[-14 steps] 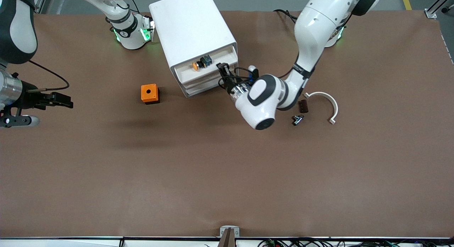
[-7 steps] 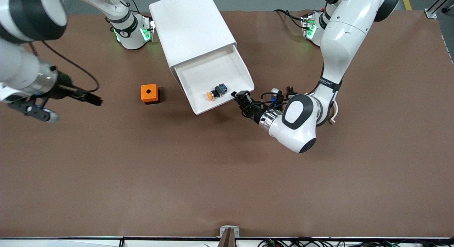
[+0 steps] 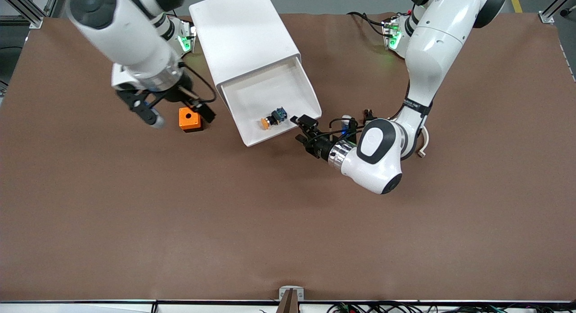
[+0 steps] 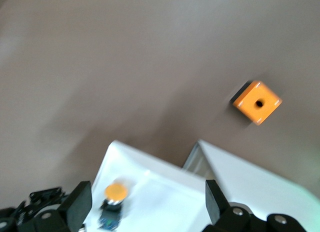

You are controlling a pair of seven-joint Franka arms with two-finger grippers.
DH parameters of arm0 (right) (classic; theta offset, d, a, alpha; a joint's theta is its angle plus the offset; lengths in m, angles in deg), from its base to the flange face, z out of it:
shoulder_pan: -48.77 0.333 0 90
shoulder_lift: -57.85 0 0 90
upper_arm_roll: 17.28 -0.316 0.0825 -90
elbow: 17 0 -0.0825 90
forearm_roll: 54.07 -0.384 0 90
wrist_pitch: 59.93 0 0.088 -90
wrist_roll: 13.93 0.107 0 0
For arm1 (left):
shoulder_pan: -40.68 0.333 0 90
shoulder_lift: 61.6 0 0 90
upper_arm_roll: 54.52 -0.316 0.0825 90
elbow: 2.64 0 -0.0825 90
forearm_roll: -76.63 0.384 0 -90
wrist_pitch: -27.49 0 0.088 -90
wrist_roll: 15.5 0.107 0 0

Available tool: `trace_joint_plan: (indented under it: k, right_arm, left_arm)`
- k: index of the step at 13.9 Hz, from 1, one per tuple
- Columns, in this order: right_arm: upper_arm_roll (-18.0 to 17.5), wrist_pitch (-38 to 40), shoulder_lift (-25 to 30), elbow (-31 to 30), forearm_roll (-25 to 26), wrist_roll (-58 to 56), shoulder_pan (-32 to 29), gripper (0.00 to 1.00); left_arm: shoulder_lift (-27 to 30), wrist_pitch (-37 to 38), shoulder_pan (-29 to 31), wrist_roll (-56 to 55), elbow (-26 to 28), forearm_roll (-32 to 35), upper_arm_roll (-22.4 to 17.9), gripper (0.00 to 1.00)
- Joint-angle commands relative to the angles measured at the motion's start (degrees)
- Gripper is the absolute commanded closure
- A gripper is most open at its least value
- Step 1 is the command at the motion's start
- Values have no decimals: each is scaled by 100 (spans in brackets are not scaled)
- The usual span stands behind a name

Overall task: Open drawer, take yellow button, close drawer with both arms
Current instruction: 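Pull the drawer open with the left gripper while the right gripper reaches in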

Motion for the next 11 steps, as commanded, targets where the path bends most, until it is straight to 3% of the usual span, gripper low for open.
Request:
trace_joint_plan:
  k: [1,5,11]
  right_arm:
    - [94,-477,-244,-110,177,924,584,0]
    - [85,-943,-806,-102,670,2103,1323,0]
    - [85,-1269,-1308,-49,873,2808,1702,0]
  left_arm:
    - [57,39,90,67,-174,332,-129,0]
    - [119,433,415,303,-526,1387,-76,0]
    - [619,901,741,2613,-588,2379,-120,0]
